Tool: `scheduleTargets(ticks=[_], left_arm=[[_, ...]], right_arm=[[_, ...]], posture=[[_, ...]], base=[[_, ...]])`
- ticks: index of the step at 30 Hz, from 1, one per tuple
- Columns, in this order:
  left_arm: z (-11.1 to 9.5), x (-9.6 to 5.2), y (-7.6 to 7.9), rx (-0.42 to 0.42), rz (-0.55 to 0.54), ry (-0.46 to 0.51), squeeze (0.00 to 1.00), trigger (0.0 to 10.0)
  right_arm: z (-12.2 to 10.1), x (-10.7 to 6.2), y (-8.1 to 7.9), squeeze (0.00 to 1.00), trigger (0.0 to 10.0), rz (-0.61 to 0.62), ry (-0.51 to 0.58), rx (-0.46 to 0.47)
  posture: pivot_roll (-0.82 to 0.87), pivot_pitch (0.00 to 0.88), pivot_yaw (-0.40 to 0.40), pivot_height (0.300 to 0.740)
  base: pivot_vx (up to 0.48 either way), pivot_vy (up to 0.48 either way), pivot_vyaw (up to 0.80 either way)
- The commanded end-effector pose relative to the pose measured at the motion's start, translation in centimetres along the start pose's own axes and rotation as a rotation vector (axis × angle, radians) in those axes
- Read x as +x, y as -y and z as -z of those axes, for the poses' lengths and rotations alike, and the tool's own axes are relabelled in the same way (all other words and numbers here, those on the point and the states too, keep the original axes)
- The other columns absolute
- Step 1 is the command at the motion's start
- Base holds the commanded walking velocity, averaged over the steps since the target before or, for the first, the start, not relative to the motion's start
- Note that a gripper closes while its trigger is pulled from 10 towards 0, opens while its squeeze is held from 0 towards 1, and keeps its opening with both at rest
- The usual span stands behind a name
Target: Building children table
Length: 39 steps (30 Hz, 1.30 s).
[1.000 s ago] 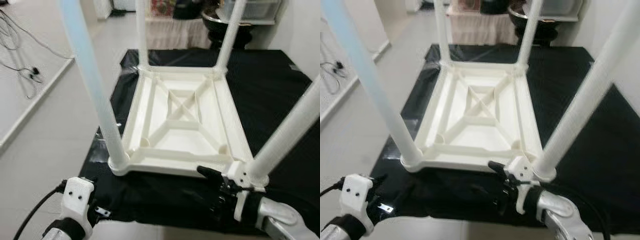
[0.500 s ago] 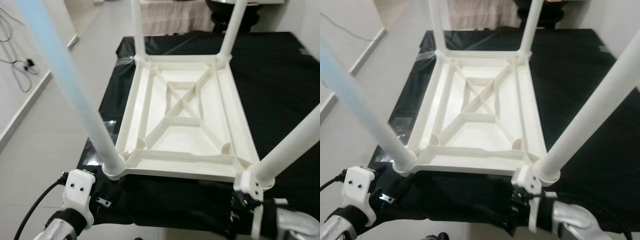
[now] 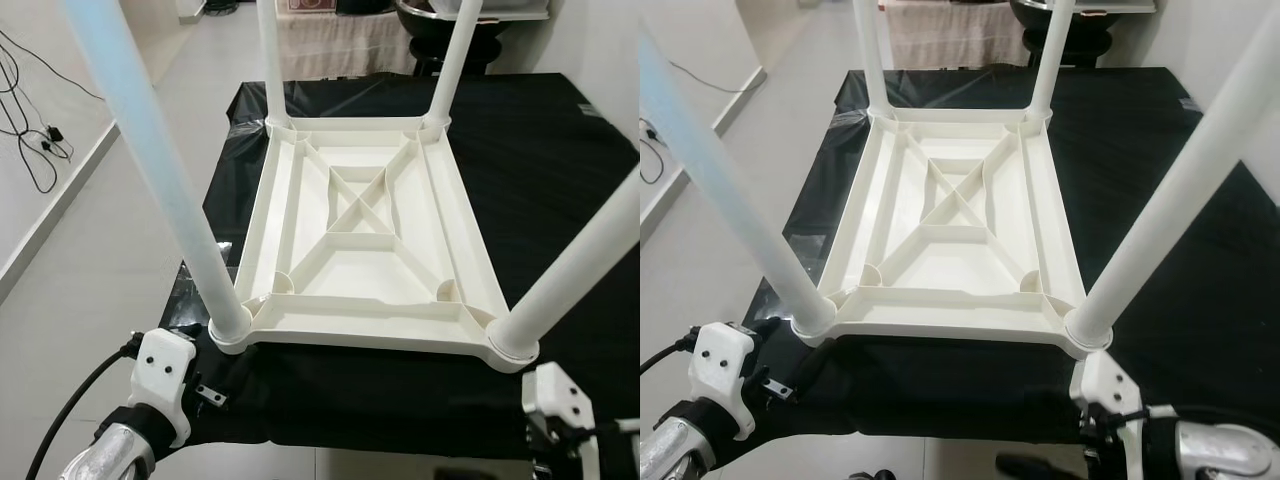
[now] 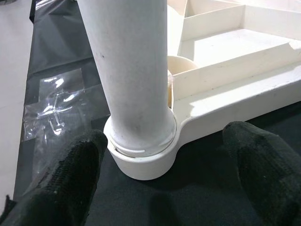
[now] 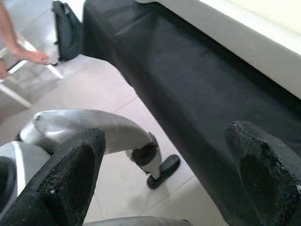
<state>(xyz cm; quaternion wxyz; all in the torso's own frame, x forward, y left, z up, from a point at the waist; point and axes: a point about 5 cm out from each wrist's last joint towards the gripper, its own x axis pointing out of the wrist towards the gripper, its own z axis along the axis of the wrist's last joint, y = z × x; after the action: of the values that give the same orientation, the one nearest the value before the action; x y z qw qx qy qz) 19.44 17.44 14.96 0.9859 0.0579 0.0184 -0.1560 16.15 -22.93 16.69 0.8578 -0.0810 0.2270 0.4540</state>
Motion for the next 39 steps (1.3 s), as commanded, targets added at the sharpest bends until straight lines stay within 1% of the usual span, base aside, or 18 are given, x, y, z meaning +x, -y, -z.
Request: scheduleTargets(ticks=[1, 2, 4, 8, 12, 13, 14, 17, 18, 19, 20, 21, 23, 29, 32, 33, 36, 39], left_arm=[[0.5, -0.1, 0.0, 0.014, 0.012, -0.023, 0.00, 10.0], [0.5, -0.1, 0.1, 0.014, 0.013, -0.022, 0.00, 10.0], [0.5, -0.1, 0.1, 0.012, 0.015, -0.021, 0.00, 10.0], [0.7, 0.0, 0.3, 0.008, 0.028, -0.022, 0.00, 10.0], [0.7, 0.0, 0.3, 0.008, 0.030, -0.022, 0.00, 10.0], [0.7, 0.1, 0.3, 0.010, 0.031, -0.021, 0.00, 10.0], [0.7, 0.1, 0.3, 0.010, 0.031, -0.021, 0.00, 10.0], [0.7, 0.2, 0.2, 0.012, 0.033, -0.017, 0.00, 10.0], [0.7, 0.2, 0.2, 0.012, 0.033, -0.017, 0.00, 10.0], [0.7, 0.3, 0.1, 0.014, 0.032, -0.017, 0.00, 10.0], [0.7, 0.3, 0.1, 0.014, 0.032, -0.017, 0.00, 10.0], [0.7, 0.3, 0.0, 0.015, 0.031, -0.017, 0.00, 10.0], [0.7, 0.4, 0.0, 0.015, 0.031, -0.017, 0.00, 10.0], [0.7, 0.6, -0.1, 0.015, 0.033, -0.013, 0.00, 10.0], [0.7, 0.8, -0.2, 0.016, 0.034, -0.009, 0.00, 10.0], [0.7, 1.0, -0.2, 0.017, 0.036, -0.005, 0.00, 10.0], [0.6, 1.3, -0.3, 0.017, 0.040, 0.002, 0.00, 10.0], [0.6, 1.4, -0.3, 0.017, 0.041, 0.004, 0.00, 10.0]], right_arm=[[0.4, -0.7, 0.9, 0.00, 10.0, 0.111, -0.031, 0.043], [0.5, -0.9, 1.2, 0.00, 10.0, 0.141, -0.039, 0.061], [0.6, -1.2, 0.9, 0.00, 10.0, 0.120, -0.045, 0.077], [0.9, -2.5, -0.9, 0.00, 10.0, -0.027, -0.095, 0.098], [0.9, -2.8, -1.0, 0.00, 10.0, -0.031, -0.112, 0.103], [0.8, -3.0, -0.3, 0.00, 10.0, 0.018, -0.110, 0.101], [0.8, -3.0, -0.3, 0.00, 10.0, 0.018, -0.110, 0.101], [0.4, -3.7, 2.4, 0.00, 10.0, 0.226, -0.102, 0.112], [0.4, -3.7, 2.4, 0.00, 10.0, 0.226, -0.102, 0.112], [0.2, -4.2, 3.3, 0.00, 10.0, 0.290, -0.085, 0.136], [0.2, -4.2, 3.3, 0.00, 10.0, 0.290, -0.085, 0.136], [-0.7, -5.2, 4.1, 0.00, 10.0, 0.351, -0.022, 0.162], [-1.1, -5.6, 4.2, 0.00, 10.0, 0.355, 0.004, 0.163], [-2.4, -6.9, 3.0, 0.00, 10.0, 0.301, 0.090, 0.115], [-2.9, -6.8, 2.7, 0.00, 10.0, 0.281, 0.120, 0.094], [-3.4, -6.6, 2.5, 0.00, 10.0, 0.269, 0.159, 0.066], [-4.4, -5.6, 3.2, 0.00, 10.0, 0.326, 0.251, 0.034], [-4.8, -5.1, 3.7, 0.00, 10.0, 0.374, 0.294, 0.033]], posture=[[-0.04, 0.198, 0.012, 0.740], [-0.05, 0.197, 0.016, 0.740], [-0.05, 0.197, 0.018, 0.740], [-0.06, 0.193, 0.019, 0.740], [-0.06, 0.191, 0.019, 0.740], [-0.06, 0.190, 0.020, 0.740], [-0.06, 0.190, 0.020, 0.740], [-0.06, 0.192, 0.023, 0.740], [-0.06, 0.192, 0.023, 0.740], [-0.07, 0.193, 0.031, 0.740], [-0.07, 0.193, 0.031, 0.740], [-0.07, 0.196, 0.035, 0.740], [-0.07, 0.196, 0.035, 0.740], [-0.09, 0.192, 0.047, 0.740], [-0.09, 0.189, 0.052, 0.740], [-0.10, 0.186, 0.054, 0.740], [-0.10, 0.181, 0.058, 0.740], [-0.09, 0.181, 0.058, 0.740]], base=[[0.000, 0.000, 0.00], [0.000, 0.000, 0.00], [0.000, 0.000, 0.00], [0.000, 0.000, 0.00], [0.000, 0.000, 0.00], [0.000, 0.000, 0.00], [0.000, 0.000, 0.00], [0.000, 0.000, 0.00], [0.000, 0.000, 0.00], [0.000, 0.000, 0.00], [0.000, 0.000, 0.00], [0.000, 0.000, 0.00], [0.000, 0.000, 0.00], [0.000, 0.000, 0.00], [0.000, 0.000, 0.00], [0.000, 0.000, 0.00], [0.000, 0.000, 0.00], [0.000, 0.000, 0.00]])
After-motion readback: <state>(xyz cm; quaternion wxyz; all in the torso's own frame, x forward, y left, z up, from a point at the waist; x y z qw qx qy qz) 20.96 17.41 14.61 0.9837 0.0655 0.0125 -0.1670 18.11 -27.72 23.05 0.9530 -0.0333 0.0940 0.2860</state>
